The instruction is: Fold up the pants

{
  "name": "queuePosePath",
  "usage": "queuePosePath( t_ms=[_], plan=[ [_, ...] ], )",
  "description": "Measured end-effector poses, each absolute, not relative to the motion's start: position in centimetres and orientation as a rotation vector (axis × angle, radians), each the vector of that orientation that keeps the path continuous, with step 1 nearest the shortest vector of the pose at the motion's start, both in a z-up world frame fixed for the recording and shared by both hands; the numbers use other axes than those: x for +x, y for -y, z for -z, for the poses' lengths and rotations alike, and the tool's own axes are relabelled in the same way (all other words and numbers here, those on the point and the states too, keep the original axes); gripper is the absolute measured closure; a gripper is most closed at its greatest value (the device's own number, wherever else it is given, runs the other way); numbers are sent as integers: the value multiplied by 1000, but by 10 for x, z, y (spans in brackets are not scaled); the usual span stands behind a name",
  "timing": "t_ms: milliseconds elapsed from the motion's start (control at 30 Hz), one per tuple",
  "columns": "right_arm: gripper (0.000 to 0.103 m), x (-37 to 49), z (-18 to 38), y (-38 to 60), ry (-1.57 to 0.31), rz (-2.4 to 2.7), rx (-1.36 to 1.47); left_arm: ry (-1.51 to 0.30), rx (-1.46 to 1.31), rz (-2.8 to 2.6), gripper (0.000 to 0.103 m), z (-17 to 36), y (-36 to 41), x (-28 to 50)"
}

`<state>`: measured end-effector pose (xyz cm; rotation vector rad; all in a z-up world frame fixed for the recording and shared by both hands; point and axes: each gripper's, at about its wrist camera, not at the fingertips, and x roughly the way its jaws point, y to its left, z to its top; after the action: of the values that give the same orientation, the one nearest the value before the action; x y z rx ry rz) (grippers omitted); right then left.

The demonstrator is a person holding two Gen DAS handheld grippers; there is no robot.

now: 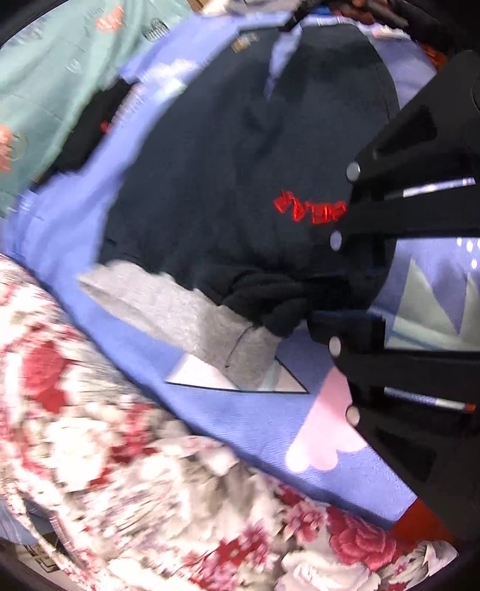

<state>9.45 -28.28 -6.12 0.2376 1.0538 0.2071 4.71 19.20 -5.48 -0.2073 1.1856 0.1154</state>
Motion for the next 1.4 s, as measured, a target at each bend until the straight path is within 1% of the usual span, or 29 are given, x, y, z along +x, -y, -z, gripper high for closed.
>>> queuePosePath(
  t_ms=[33, 67, 133, 167, 233, 300, 333, 400, 467, 500, 567, 633, 700, 733, 800, 900, 1000, 1100, 1167, 1233, 1267, 1333, 1367, 1400],
  plan=[
    [27, 97, 68, 280, -1098, -210, 229, -1208, -206, -133, 58, 59, -193, 48],
    [27, 99, 71, 278, -1119, -218, 227, -1212, -206, -146, 55, 61, -195, 49],
    [27, 96, 76, 274, -1154, -275, 229, -1185, -209, -169, 34, 53, -201, 49],
    [27, 92, 75, 274, -1156, -293, 225, -1160, -206, -182, 31, 47, -203, 48],
    [27, 81, 70, 277, -1137, -324, 223, -1089, -202, -190, 21, 31, -208, 45],
    [27, 72, 69, 282, -1139, -340, 229, -1045, -184, -192, 17, 25, -210, 46],
    [27, 67, 73, 287, -1159, -315, 214, -1042, -163, -201, 17, 27, -209, 49],
    [29, 62, 81, 301, -1182, -236, 195, -1094, -108, -225, 17, 43, -208, 61],
    [29, 59, 79, 321, -1166, -188, 237, -1158, -91, -234, 17, 61, -207, 68],
    [29, 60, 78, 331, -1163, -113, 234, -1198, -95, -243, 15, 72, -209, 73],
    [29, 64, 71, 350, -1138, 43, 222, -1212, -148, -241, 14, 75, -215, 76],
    [29, 75, 57, 349, -1098, -4, 230, -1201, -157, -213, 15, 62, -216, 85],
    [26, 90, 42, 333, -1038, -76, 167, -1125, -102, -181, 15, 37, -207, 101],
    [25, 100, 34, 320, -998, -99, 111, -1087, -69, -158, 10, 27, -202, 109],
    [20, 118, 26, 299, -946, -145, 47, -1006, 27, -96, 5, 8, -188, 134],
    [20, 149, 26, 270, -939, -226, -6, -972, 116, -30, 5, 1, -175, 180],
    [20, 172, 34, 246, -978, -276, -13, -1041, 169, 31, 5, 24, -167, 236],
    [20, 179, 40, 236, -998, -299, -22, -1115, 205, 40, 5, 51, -169, 273],
    [20, 184, 44, 230, -1012, -317, -37, -1141, 208, 49, 5, 64, -168, 280],
    [20, 189, 47, 227, -1018, -322, -47, -1126, 239, 88, 6, 67, -163, 283],
    [20, 192, 49, 226, -1018, -324, -51, -1119, 235, 120, 10, 66, -160, 282],
    [20, 202, 52, 228, -1017, -324, -65, -1139, 221, 169, 46, 68, -154, 283],
    [20, 209, 54, 227, -1020, -325, -73, -1146, 238, 165, 50, 69, -150, 283],
    [20, 215, 55, 226, -1026, -326, -83, -1135, 255, 161, 61, 67, -147, 282]
  ],
)
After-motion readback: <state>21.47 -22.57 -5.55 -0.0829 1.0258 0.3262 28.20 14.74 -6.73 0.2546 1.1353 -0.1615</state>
